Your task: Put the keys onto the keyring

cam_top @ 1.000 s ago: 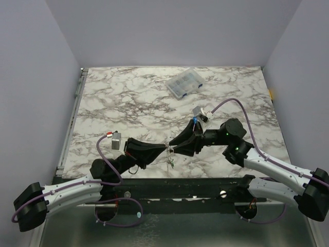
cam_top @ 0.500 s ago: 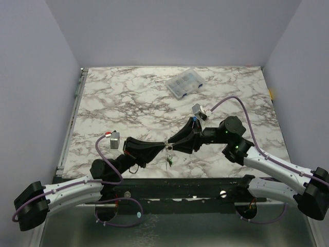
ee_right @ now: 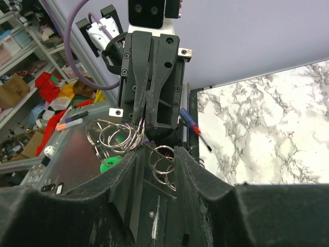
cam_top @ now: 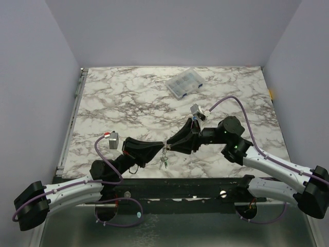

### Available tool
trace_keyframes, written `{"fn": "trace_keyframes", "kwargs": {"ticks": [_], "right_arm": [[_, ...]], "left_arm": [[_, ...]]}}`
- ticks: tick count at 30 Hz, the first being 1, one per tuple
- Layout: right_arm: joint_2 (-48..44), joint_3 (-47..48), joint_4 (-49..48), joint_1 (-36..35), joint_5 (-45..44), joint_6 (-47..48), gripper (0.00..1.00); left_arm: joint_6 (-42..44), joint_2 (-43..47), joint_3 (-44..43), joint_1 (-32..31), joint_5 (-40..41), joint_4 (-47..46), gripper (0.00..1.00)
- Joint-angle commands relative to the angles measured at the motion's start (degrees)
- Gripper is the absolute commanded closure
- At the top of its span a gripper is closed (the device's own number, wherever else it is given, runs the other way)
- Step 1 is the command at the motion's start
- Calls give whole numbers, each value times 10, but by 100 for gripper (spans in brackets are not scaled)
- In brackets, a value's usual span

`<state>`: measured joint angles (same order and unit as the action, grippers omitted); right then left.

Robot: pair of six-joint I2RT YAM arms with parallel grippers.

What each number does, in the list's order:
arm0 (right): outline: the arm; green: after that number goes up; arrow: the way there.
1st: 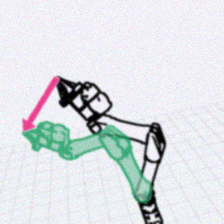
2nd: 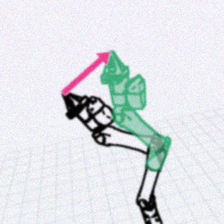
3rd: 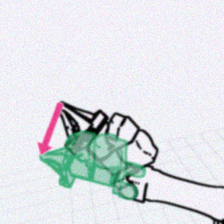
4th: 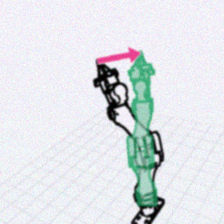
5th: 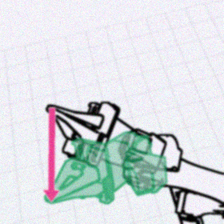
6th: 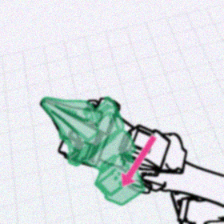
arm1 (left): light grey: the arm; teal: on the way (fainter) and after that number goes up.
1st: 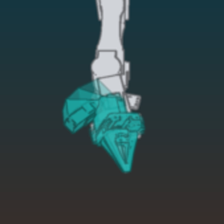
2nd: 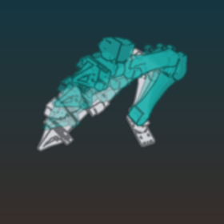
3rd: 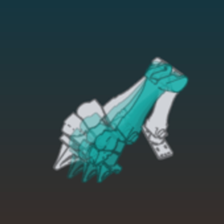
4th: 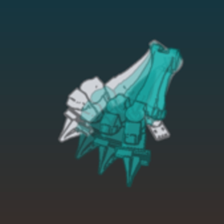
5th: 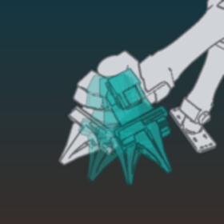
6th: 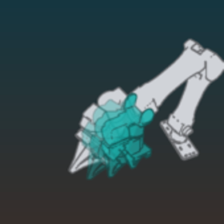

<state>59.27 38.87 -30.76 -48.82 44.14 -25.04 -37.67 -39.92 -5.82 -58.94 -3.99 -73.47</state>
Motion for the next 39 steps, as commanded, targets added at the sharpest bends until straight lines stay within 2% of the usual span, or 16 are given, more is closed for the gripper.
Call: {"fn": "trace_keyframes", "kwargs": {"ticks": [1,25,33,39], "right_arm": [[0,23,-28,-8,-6,-3,63],[20,48,-37,-18,-15,-11,68],[24,62,-23,-27,-2,-19,67],[22,59,-29,-32,-29,-27,68]], "left_arm": [[1,-2,5,1,13,-17,100],[-2,-20,7,1,9,-28,100],[4,-11,24,0,64,-27,100],[10,-17,25,1,81,-29,100]]}}
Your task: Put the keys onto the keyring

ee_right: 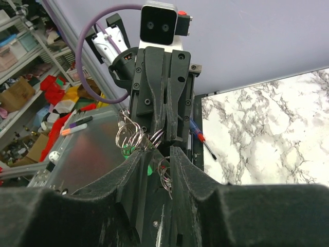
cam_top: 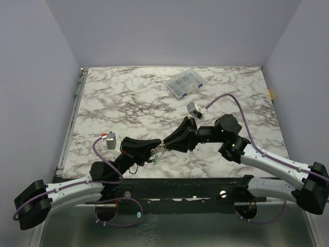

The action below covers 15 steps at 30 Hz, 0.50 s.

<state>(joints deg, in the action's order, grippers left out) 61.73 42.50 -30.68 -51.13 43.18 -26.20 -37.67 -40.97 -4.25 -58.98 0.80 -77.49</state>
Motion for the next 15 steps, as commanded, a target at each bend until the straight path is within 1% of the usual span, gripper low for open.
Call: {"fn": "trace_keyframes", "kwargs": {"ticks": [1,11,15], "right_arm": [[0,25,-30,-9,-22,-16,68],[24,32,-26,-12,-67,-18,77],[28,36,-18,-13,-76,-16,79]], "left_arm": [[10,-8,10,2,34,10,100],[9,10,24,1,49,5,100],[9,14,31,1,51,5,100]]}}
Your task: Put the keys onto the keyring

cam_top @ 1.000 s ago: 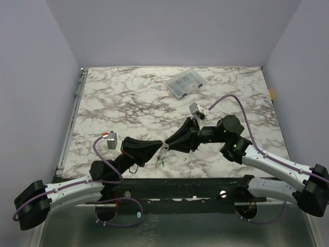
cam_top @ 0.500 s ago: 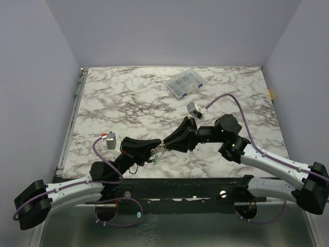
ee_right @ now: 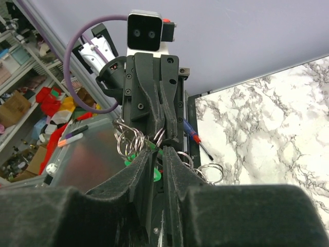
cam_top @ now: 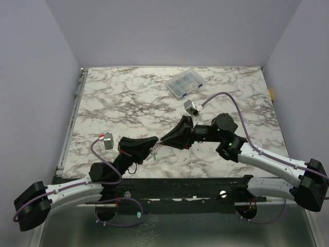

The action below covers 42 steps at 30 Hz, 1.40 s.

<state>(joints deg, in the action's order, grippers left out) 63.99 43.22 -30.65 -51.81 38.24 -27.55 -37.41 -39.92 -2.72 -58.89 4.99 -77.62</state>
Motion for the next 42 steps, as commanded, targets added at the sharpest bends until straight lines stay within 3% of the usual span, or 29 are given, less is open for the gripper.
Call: {"fn": "trace_keyframes", "kwargs": {"ticks": [1,7,11,19,26,29,34,42], "right_arm": [[7,30,-20,-6,-25,-4,78],[27,52,-21,-9,4,-18,53],[33,59,-19,-13,5,-16,50],[44,55,-1,-14,-36,-3,72],[55,53,-12,-14,-43,3,85],[55,50,-22,-14,-32,12,98],[45,49,22,-14,-31,65,99],[25,77,192,-14,-64,194,99]], "left_arm": [[6,3,17,0,11,6,100],[5,-10,21,0,35,6,100],[4,-17,22,0,44,6,100],[3,-12,22,0,45,6,100],[-2,-10,23,0,36,3,100],[-4,-14,24,0,26,0,100],[-6,-12,25,0,11,-1,99],[-25,9,57,0,27,5,56]]}}
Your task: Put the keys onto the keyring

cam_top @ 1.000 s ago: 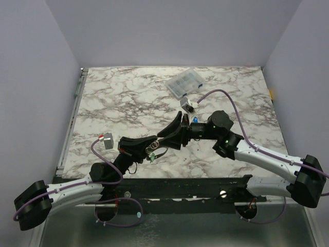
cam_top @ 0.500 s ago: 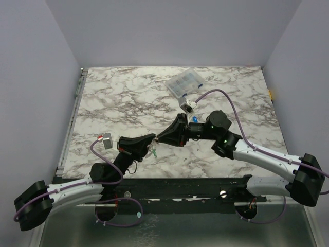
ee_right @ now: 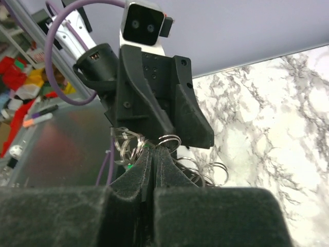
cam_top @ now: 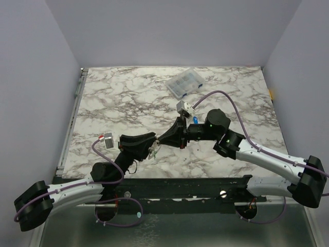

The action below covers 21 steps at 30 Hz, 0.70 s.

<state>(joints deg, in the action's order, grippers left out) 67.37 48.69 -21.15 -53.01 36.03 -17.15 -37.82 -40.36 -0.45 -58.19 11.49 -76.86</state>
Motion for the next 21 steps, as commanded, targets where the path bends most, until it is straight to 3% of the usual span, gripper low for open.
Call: {"fn": "trace_keyframes", "kwargs": {"ticks": [1,10,17,21], "right_arm": [[-12,22,111,-2,-47,101,99],[-22,39,202,-9,-102,189,99],[-37,28,240,-16,-157,236,99],[-46,19,252,-17,-185,243,99]], "left_arm": [[-21,16,35,-7,-38,0,53],[-4,21,21,-7,-62,41,23],[23,38,7,-7,-65,112,21],[57,72,-15,-7,-53,200,24]]}}
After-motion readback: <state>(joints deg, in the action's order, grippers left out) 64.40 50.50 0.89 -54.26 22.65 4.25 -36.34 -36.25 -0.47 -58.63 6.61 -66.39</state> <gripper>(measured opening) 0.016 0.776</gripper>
